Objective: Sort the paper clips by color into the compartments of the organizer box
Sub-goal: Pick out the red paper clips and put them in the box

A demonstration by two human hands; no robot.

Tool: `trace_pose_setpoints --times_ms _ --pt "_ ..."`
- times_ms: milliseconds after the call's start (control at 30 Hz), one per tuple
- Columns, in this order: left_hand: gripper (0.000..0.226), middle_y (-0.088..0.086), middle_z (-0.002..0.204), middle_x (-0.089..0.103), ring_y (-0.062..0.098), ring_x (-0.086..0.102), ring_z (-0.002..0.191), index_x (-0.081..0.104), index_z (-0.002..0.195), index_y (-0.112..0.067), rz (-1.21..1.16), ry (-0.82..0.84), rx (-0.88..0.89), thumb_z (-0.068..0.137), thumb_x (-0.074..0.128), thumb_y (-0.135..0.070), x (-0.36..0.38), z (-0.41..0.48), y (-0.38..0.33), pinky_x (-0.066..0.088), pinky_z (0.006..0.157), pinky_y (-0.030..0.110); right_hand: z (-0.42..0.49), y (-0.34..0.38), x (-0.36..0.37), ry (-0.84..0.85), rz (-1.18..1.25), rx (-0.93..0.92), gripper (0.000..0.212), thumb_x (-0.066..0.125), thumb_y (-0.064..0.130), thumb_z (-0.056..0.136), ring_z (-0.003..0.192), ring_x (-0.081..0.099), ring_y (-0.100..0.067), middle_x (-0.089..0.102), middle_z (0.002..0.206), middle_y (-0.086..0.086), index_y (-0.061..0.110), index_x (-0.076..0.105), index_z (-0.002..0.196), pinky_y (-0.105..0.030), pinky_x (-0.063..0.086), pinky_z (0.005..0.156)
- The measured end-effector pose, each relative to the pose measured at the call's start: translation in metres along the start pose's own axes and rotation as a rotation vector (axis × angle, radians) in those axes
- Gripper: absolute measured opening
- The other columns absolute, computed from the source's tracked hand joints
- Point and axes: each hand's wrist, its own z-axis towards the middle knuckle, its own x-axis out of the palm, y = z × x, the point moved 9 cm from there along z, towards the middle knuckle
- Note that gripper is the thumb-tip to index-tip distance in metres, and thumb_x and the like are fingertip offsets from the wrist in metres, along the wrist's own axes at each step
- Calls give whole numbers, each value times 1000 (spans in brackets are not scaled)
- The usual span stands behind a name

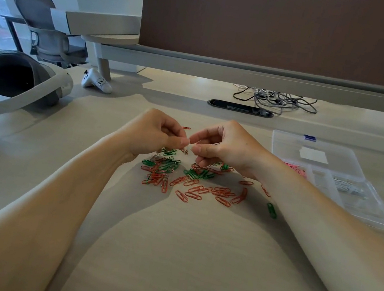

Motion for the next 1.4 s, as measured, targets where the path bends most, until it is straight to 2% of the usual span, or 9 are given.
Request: trace_pose_setpoints --times_ms 233,433,533,667,767,867,967,1133,1400 --pt "3 5 69 71 8 57 55 71 80 -8 -232 -51 -11 80 73 -10 3 2 3 46 59 22 4 -2 -8 -127 127 -19 3 71 1 83 58 67 -17 70 69 -11 4 71 85 -21 55 56" --pt "6 6 70 67 14 54 62 70 77 -9 -293 -74 19 82 70 -6 4 3 2 44 60 26 3 -3 -1 -83 273 19 5 67 -2 85 64 71 -21 71 76 -16 -3 66 90 -23 58 57" --pt "10 3 74 68 12 52 64 72 79 -12 -288 -83 20 87 67 -16 -3 3 1 44 62 27 3 -5 -3 -84 313 26 7 68 -5 83 62 70 -19 71 72 -15 -4 65 89 -22 58 56" --pt "5 -5 78 68 5 56 67 72 85 -20 25 -345 1 86 68 -24 -46 3 22 43 64 20 4 -5 -13 -148 291 14 7 69 -4 83 61 69 -18 70 71 -13 -4 66 90 -23 57 58" --pt "11 -9 83 66 4 59 76 74 91 -24 354 -219 -24 84 70 -32 -28 12 38 44 70 24 5 -7 -16 -165 260 8 6 69 -4 82 60 68 -17 69 70 -12 -3 67 88 -24 57 58" --pt "14 -6 88 65 11 59 83 73 93 -28 479 -154 -23 84 69 -37 -15 20 40 41 71 25 5 -10 -15 -170 230 2 5 69 -3 82 59 67 -16 69 70 -11 -1 67 85 -24 56 57" --pt "12 -4 88 65 13 59 84 72 90 -25 505 -122 -25 84 69 -34 -14 23 38 44 73 26 6 -11 -17 -179 211 3 4 69 -3 83 59 67 -15 68 70 -11 0 67 85 -24 56 57" --pt "9 -6 82 65 6 56 76 70 82 -19 442 -54 -91 87 66 -25 -11 23 42 40 61 19 6 -13 -18 -186 189 3 5 69 -3 83 59 67 -15 68 70 -10 1 67 83 -23 55 56" --pt "12 7 88 69 22 61 86 72 87 -10 280 -162 -202 87 67 -22 -41 14 53 49 84 35 7 -13 -19 -187 177 5 7 69 -2 84 60 67 -16 69 69 -8 4 67 81 -24 55 57"
